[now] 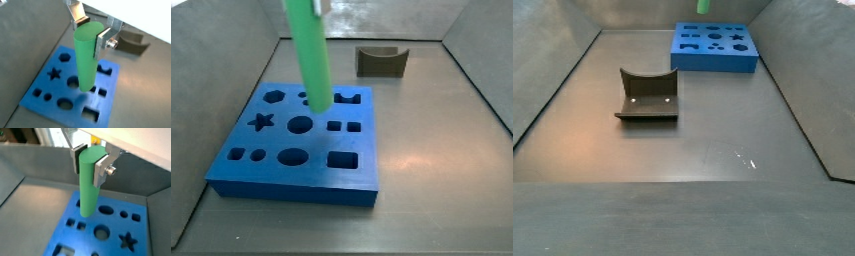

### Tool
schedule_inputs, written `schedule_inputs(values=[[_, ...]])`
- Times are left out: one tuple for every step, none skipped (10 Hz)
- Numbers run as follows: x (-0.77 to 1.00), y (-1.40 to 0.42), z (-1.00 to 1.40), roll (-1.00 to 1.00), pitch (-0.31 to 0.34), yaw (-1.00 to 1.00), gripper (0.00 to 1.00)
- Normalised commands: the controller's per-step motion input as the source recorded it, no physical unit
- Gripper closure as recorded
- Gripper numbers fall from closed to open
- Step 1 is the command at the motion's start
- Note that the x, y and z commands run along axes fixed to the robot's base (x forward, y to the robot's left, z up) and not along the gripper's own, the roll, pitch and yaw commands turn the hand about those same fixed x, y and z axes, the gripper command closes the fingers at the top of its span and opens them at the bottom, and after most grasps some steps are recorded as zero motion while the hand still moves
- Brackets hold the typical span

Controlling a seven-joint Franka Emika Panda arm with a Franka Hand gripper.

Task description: Insert the oval object.

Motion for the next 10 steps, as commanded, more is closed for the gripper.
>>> schedule_inputs(values=[[0.0, -0.5, -0.07, 0.07, 0.011, -0.74, 1.0], [-0.06, -0.22, -0.13, 0.15, 0.07, -0.88, 1.0], [-0.12, -0.05, -0.16, 0.17, 0.093, -0.92, 1.0], [-0.13, 0.0, -0.15, 0.16, 0.124, -0.89, 1.0], [-0.13, 0.0, -0.13, 0.15, 0.167, -0.86, 1.0], [-0.14, 0.0, -0.12, 0.15, 0.187, -0.84, 1.0], [-0.13, 0.0, -0.11, 0.15, 0.194, -0.83, 1.0], [-0.13, 0.0, -0.11, 0.15, 0.19, -0.84, 1.0], [-0.13, -0.09, -0.1, 0.19, 0.1, -0.91, 1.0], [0.0, -0.17, 0.0, 0.09, 0.0, -0.93, 1.0]])
